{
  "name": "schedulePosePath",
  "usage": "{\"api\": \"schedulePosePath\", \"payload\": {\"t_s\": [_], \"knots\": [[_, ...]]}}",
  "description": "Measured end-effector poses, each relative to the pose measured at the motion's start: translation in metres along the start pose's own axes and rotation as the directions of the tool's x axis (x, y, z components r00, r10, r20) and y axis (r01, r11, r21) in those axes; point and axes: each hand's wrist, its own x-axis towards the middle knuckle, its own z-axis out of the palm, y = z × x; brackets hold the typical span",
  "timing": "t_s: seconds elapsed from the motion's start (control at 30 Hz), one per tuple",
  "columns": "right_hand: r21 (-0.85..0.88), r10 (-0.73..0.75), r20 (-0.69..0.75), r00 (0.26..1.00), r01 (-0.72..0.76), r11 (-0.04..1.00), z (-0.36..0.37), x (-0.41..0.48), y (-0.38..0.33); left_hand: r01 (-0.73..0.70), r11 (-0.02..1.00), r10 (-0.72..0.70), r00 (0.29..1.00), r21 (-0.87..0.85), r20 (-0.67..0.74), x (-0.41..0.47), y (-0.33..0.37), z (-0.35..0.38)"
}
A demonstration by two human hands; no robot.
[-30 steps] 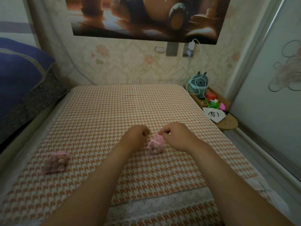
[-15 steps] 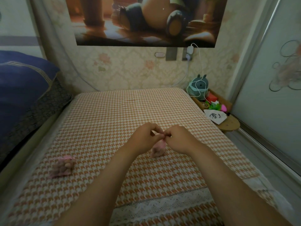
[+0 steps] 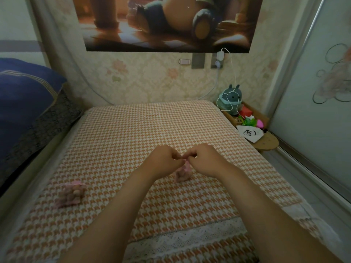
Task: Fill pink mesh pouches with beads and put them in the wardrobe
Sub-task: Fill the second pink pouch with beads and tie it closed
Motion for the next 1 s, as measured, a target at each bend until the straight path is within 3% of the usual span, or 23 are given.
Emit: {"api": "schedulePosePath", "payload": {"t_s": [0.3,0.7,1.0], "knots": [[0.177,0.042,-0.121,0.992,-0.02,0.984,0.02,0.016,-0.004,0.095,0.989,-0.105,0.991,-0.113,-0.086,-0.008,-0.022,-0.02],[-0.267,0.086,-0.008,0.996,-0.085,0.96,0.067,0.067,0.001,0.163,0.984,-0.17,0.979,-0.072,-0.116,-0.014,-0.065,-0.043],[-0.363,0.112,-0.084,0.99,-0.135,0.922,0.077,0.082,0.007,0.159,0.982,-0.165,0.985,-0.1,-0.053,-0.013,-0.074,-0.047]]}}
